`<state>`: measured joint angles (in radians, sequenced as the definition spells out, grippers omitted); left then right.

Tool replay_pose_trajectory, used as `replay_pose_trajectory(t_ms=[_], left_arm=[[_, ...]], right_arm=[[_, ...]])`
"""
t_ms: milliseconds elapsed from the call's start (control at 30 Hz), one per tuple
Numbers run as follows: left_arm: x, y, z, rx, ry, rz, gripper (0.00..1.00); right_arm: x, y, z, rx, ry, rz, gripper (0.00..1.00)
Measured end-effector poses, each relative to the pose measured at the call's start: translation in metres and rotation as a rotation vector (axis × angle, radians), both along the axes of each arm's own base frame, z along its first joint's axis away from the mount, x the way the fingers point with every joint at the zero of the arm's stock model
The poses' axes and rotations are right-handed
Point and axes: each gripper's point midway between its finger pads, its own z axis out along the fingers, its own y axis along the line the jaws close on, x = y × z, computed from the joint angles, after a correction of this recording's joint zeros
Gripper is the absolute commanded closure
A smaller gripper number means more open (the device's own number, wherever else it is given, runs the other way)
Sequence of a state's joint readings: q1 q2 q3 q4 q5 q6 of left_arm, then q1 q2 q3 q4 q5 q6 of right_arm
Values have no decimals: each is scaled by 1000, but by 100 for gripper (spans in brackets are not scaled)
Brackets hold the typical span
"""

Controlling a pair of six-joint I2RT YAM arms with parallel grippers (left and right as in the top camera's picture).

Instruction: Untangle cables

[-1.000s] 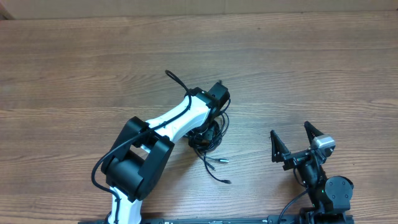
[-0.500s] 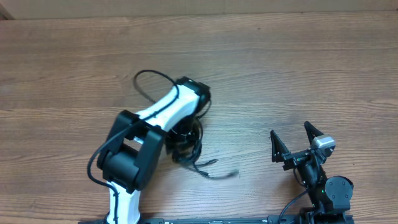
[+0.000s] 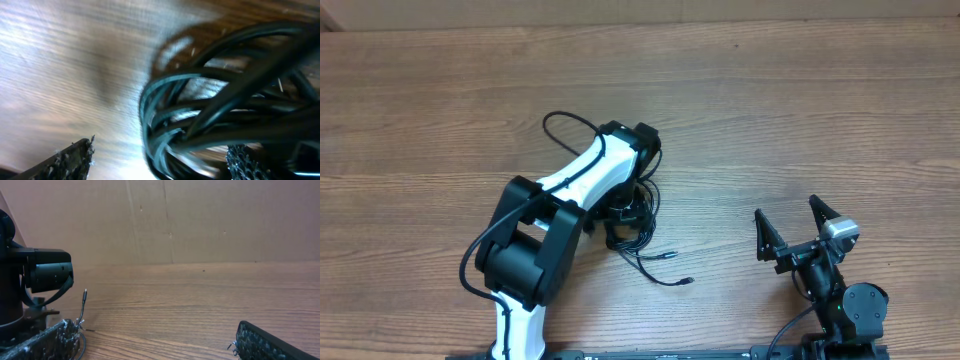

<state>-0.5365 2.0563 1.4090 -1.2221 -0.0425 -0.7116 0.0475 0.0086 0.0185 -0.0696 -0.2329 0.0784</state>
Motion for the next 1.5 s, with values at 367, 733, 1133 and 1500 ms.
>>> replay_pose_trajectory(t_ms=[367,733,1133,1500], left_arm=[[8,5,28,43,21,-220,0],[53,-19,168,-135,-368,-302,0],[9,32,296,-221,-749,-233,1],[-15,56,186,-122,-637,-60,7]], right_arm=[[0,0,0,0,0,0,0],[-6,16,2,565,199,99,0],[-20,43,2,958,442,248,1],[-33,33,-55,752,765,18,1]])
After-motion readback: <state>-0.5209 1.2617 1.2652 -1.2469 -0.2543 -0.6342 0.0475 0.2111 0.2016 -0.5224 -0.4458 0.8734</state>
